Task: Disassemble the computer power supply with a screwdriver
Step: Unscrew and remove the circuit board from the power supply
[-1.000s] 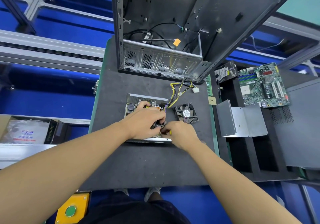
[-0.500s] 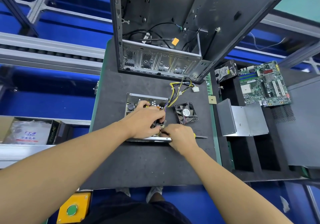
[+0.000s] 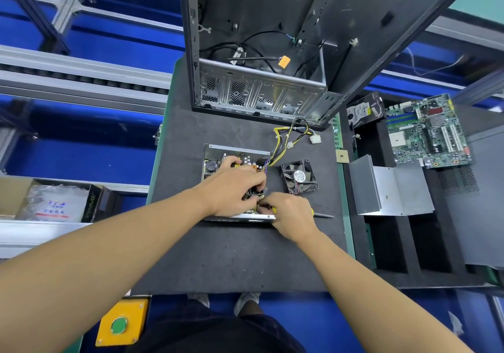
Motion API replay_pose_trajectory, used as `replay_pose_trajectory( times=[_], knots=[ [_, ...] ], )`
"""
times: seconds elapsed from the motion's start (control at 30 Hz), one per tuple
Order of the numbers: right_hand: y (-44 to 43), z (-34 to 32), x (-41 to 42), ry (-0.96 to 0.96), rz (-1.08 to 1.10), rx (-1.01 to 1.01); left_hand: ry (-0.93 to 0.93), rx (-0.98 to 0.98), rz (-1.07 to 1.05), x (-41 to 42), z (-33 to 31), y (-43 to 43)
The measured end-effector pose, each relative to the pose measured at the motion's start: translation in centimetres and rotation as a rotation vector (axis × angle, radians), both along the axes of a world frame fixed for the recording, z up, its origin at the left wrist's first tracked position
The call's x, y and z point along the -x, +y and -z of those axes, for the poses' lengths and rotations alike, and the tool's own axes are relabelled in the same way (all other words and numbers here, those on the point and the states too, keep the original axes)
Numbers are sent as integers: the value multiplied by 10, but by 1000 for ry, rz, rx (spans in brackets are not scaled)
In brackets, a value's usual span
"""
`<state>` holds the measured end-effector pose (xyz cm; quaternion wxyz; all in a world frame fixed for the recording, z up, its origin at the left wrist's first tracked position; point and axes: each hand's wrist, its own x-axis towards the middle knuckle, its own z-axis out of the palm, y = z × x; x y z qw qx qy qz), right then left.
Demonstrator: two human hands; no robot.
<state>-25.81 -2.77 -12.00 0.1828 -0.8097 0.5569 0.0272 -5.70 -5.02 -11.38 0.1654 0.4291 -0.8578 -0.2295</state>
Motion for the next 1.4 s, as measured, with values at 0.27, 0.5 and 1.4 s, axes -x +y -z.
replay_pose_trajectory(
  times=[0.27, 0.5, 1.4],
  knots=[
    [1, -3, -2, -1, -111, -67, -15, 14, 35, 1, 3, 2],
    [7, -3, -2, -9, -14, -55, -32, 47, 50, 1, 5, 3],
    [12, -1, 6, -96, 4, 51, -16, 39, 75, 0, 4, 2]
  ],
)
